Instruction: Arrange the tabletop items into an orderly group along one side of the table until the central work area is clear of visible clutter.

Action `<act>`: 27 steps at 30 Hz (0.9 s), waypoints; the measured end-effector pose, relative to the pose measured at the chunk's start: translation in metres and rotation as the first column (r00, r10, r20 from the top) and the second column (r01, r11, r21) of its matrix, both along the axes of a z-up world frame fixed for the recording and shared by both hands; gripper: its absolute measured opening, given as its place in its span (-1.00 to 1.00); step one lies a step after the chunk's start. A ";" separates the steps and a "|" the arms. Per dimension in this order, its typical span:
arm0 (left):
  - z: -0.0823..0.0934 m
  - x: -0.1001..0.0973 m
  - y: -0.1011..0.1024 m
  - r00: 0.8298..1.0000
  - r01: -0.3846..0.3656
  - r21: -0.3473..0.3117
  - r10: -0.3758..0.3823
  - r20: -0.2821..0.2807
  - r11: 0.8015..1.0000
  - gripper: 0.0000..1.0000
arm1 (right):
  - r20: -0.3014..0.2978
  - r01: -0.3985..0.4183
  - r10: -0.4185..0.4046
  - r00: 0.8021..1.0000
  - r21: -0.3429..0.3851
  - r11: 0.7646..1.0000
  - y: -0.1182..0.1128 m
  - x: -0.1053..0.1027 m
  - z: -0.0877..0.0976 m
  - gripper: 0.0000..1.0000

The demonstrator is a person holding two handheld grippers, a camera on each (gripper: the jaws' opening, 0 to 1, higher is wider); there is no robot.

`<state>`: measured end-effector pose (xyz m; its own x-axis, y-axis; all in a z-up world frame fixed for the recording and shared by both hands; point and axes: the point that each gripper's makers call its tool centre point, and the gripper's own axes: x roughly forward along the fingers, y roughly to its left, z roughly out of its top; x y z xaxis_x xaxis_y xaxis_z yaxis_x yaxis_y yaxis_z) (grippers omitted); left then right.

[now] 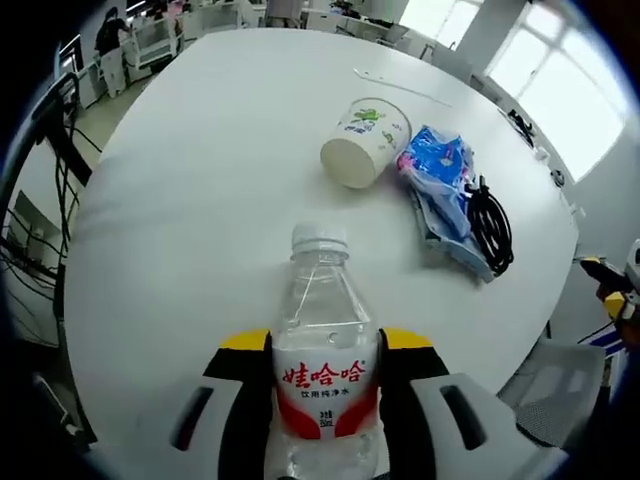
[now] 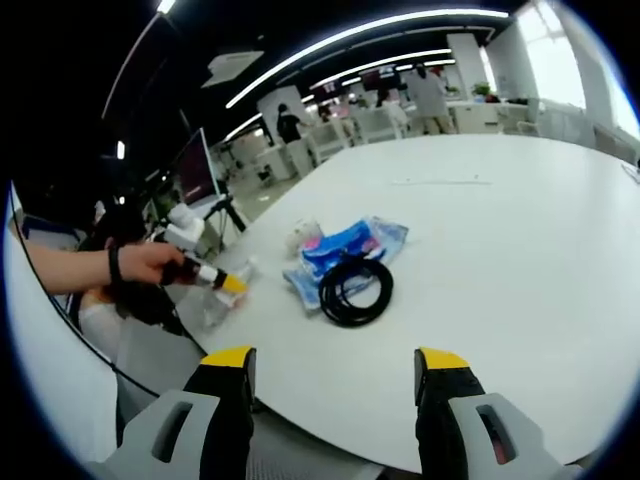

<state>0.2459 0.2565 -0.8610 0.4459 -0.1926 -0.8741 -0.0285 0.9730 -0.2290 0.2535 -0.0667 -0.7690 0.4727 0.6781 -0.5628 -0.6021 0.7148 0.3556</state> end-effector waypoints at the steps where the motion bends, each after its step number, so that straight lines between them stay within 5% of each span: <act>1: 0.001 0.000 0.002 1.000 -0.004 -0.002 0.004 0.000 1.000 -0.22 | -0.002 -0.003 0.003 1.000 0.001 1.000 0.001 0.000 0.000 0.30; 15: 0.016 0.009 0.020 0.997 -0.037 0.016 0.036 0.062 0.999 -0.23 | -0.012 -0.035 0.035 0.999 0.004 0.999 0.013 -0.002 -0.004 0.31; 27: 0.047 0.011 0.031 0.984 -0.108 0.020 0.104 0.145 0.994 -0.23 | 0.000 -0.060 0.060 0.998 0.013 0.998 0.023 0.008 0.001 0.31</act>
<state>0.2565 0.2872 -0.8144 0.5838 -0.1142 -0.8038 -0.1005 0.9723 -0.2111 0.2612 -0.0437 -0.7685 0.4306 0.7126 -0.5539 -0.6436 0.6727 0.3651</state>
